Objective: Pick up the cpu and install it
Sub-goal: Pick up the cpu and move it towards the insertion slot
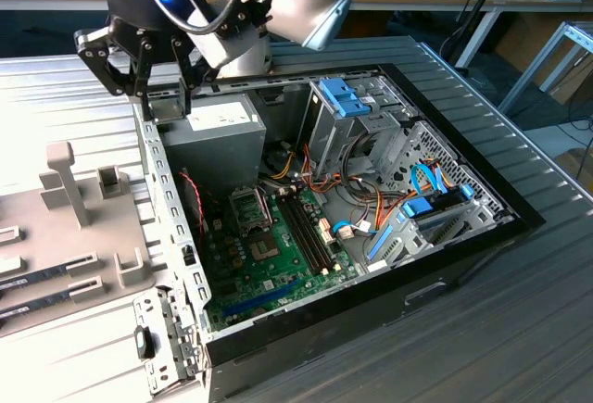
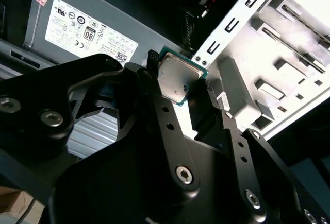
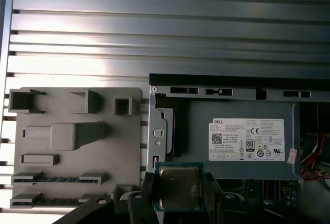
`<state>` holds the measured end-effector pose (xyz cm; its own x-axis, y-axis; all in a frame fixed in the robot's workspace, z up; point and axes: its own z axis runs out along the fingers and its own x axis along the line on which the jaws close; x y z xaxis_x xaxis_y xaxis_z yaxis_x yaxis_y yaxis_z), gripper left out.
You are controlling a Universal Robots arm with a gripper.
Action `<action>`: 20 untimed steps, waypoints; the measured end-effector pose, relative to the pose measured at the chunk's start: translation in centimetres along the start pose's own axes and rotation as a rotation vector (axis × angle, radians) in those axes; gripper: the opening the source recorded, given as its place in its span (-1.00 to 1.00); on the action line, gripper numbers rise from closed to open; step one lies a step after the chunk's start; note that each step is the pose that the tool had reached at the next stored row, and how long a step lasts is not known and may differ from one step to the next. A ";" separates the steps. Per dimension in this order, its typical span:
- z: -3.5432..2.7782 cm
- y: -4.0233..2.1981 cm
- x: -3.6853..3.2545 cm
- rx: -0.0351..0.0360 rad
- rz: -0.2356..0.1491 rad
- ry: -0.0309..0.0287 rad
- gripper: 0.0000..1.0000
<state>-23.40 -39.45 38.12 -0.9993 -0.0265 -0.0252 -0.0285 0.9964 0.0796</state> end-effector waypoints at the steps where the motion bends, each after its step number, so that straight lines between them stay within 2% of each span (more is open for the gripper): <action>1: 0.04 -0.01 -0.29 0.0000 0.000 0.0000 -0.05; 5: 0.18 -0.08 -1.22 0.0000 0.000 0.0000 -0.05; 20: 0.59 -0.33 -3.52 0.0000 0.000 0.0000 -0.05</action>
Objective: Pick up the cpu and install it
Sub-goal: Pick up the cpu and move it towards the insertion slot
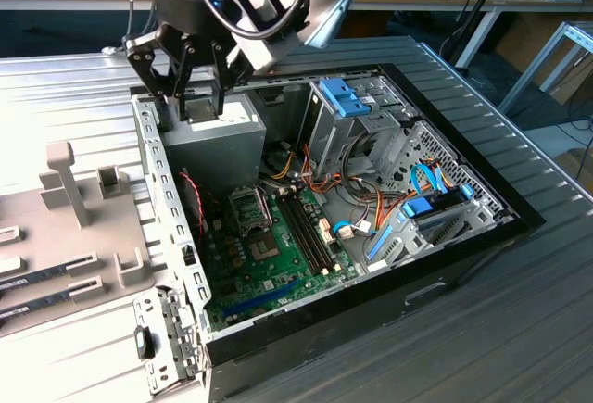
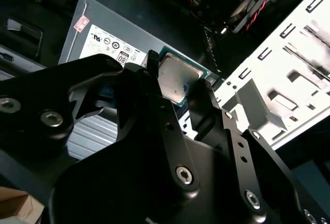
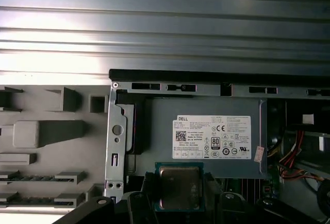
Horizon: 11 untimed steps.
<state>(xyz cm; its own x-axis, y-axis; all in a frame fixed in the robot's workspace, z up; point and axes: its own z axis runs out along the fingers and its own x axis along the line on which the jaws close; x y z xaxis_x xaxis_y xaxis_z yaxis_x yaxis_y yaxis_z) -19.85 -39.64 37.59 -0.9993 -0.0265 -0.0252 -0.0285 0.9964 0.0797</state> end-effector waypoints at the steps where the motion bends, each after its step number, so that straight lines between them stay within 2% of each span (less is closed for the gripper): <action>1: 0.02 -0.01 -0.11 0.0000 0.000 0.0000 -0.05; 11: 0.24 -0.10 -1.35 0.0000 0.000 0.0000 -0.05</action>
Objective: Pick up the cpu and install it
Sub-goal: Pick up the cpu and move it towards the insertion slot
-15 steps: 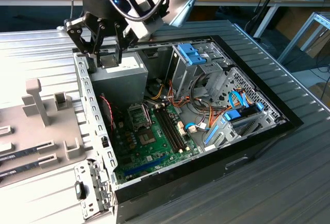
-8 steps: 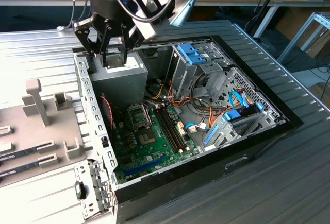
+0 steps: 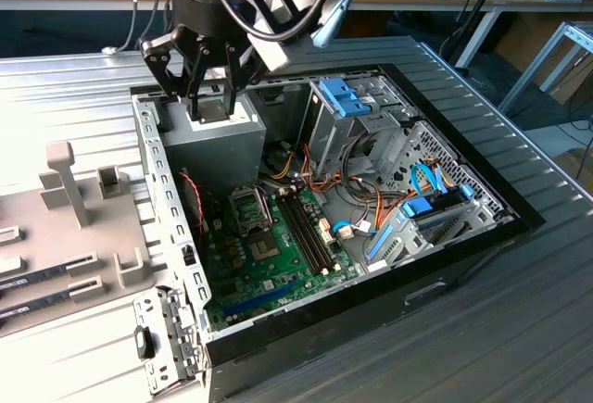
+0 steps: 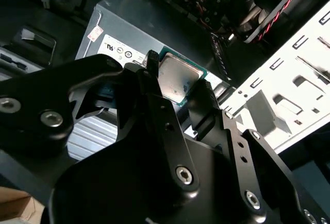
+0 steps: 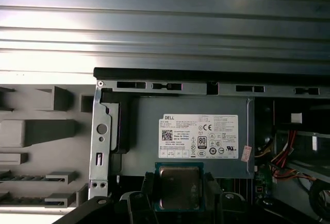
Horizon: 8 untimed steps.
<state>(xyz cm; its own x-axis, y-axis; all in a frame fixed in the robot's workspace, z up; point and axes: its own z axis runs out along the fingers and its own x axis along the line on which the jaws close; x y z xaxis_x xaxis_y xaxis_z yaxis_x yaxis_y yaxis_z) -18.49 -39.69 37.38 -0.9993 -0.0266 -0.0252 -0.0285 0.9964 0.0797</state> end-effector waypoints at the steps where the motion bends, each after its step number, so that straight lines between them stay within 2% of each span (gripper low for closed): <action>1: 0.02 -0.01 -0.10 0.0001 0.000 0.0000 -0.05; 8: 0.19 -0.06 -1.03 0.0000 0.000 0.0000 -0.05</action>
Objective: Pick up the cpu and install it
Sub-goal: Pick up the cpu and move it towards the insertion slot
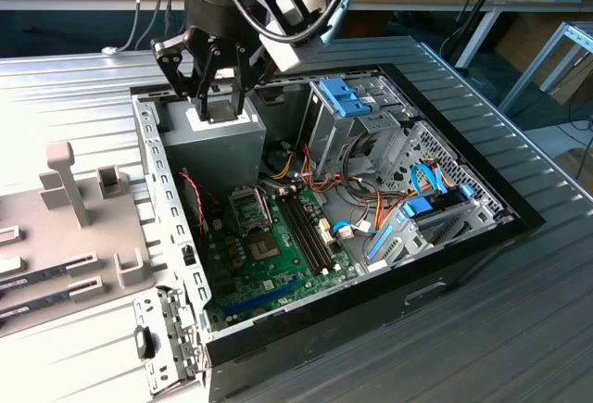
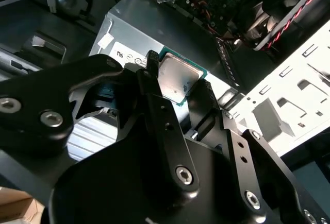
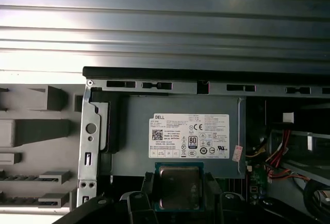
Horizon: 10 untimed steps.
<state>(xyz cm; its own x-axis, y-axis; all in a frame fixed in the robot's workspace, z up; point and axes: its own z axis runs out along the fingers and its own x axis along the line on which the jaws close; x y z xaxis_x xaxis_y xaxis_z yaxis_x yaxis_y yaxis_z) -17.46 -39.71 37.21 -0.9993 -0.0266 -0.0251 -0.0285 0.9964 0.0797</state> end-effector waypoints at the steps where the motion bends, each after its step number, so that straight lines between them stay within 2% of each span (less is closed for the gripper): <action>1: 0.02 -0.01 -0.10 -0.0001 0.000 -0.0001 -0.05; 10: 0.28 -0.12 -1.45 0.0001 0.000 0.0001 -0.05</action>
<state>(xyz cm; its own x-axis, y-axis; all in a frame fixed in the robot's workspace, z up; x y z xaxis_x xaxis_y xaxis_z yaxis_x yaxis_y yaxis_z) -16.00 -39.76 36.96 -0.9993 -0.0265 -0.0251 -0.0284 0.9964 0.0796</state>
